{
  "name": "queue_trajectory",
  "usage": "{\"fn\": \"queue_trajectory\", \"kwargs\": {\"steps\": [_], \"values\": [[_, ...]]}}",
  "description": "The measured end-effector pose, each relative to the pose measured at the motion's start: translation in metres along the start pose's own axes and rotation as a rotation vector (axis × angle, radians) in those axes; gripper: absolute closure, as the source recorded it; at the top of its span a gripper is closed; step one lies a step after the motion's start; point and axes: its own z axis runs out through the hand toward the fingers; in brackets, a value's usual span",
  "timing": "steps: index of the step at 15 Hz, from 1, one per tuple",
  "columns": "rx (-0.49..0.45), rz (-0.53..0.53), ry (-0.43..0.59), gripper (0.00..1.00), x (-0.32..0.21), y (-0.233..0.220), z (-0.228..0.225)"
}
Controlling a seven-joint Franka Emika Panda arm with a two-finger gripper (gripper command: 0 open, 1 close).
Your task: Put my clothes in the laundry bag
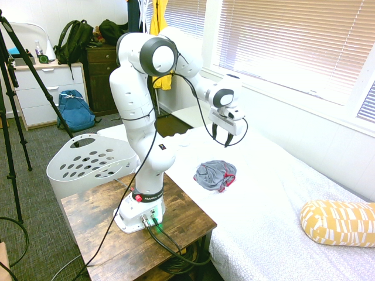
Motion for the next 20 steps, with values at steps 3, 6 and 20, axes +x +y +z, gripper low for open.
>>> {"fn": "queue_trajectory", "kwargs": {"steps": [3, 6, 20], "values": [[0.007, 0.004, 0.016, 0.0, 0.001, -0.007, 0.001], [0.032, -0.04, 0.041, 0.0, 0.002, -0.054, 0.015], [-0.05, -0.247, -0.018, 0.0, 0.005, -0.204, 0.347]]}}
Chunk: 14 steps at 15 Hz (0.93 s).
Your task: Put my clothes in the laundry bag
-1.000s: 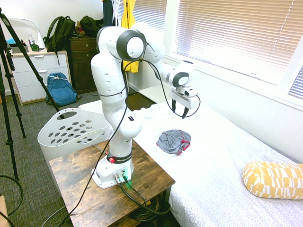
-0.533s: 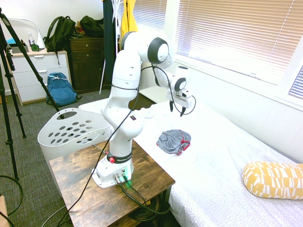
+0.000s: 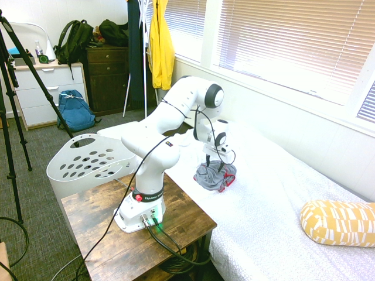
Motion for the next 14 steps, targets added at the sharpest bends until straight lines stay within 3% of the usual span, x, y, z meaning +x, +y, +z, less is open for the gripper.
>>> {"fn": "queue_trajectory", "kwargs": {"steps": [4, 5, 14], "values": [[-0.021, 0.008, -0.041, 0.0, -0.001, -0.001, 0.063], [-0.022, 0.009, -0.045, 1.0, -0.002, -0.001, 0.069], [-0.019, 0.015, -0.05, 1.0, -0.007, -0.005, 0.071]]}}
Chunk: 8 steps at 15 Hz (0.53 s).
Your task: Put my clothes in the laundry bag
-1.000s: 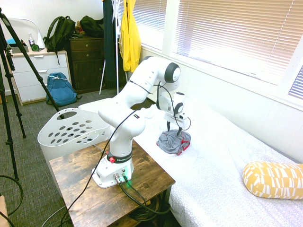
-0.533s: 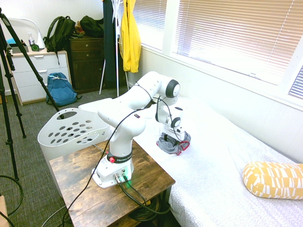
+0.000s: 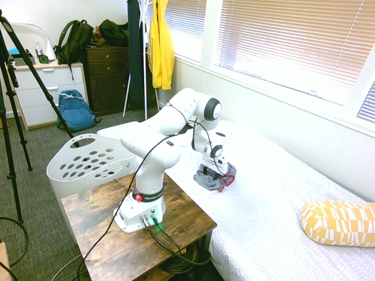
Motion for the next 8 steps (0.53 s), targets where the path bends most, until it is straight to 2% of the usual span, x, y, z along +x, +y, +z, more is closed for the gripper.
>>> {"fn": "queue_trajectory", "kwargs": {"steps": [8], "values": [[0.005, -0.007, -0.005, 1.0, -0.004, 0.0006, 0.0015]]}}
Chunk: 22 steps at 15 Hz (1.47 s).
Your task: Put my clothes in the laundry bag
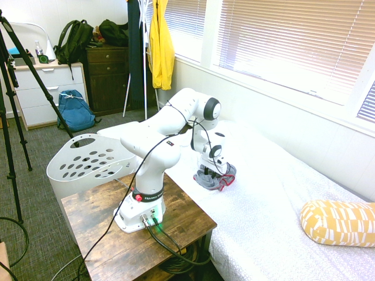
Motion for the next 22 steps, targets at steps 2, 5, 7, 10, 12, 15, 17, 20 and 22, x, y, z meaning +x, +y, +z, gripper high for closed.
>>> {"fn": "queue_trajectory", "kwargs": {"steps": [2, 5, 7, 10, 12, 15, 17, 20, 22], "values": [[0.002, 0.002, 0.001, 1.0, 0.001, 0.004, 0.0], [0.01, 0.006, 0.002, 1.0, 0.002, 0.009, -0.001], [0.013, 0.01, 0.003, 1.0, 0.003, 0.013, -0.004], [0.021, 0.01, 0.01, 1.0, 0.002, 0.016, -0.016], [0.033, 0.003, 0.021, 1.0, -0.003, 0.015, -0.034], [0.059, -0.014, 0.054, 1.0, -0.009, 0.009, -0.085], [0.067, -0.035, 0.072, 1.0, -0.017, 0.001, -0.135], [0.074, -0.067, 0.112, 1.0, -0.026, -0.019, -0.239], [0.083, -0.095, 0.1, 1.0, -0.043, -0.026, -0.315]]}}
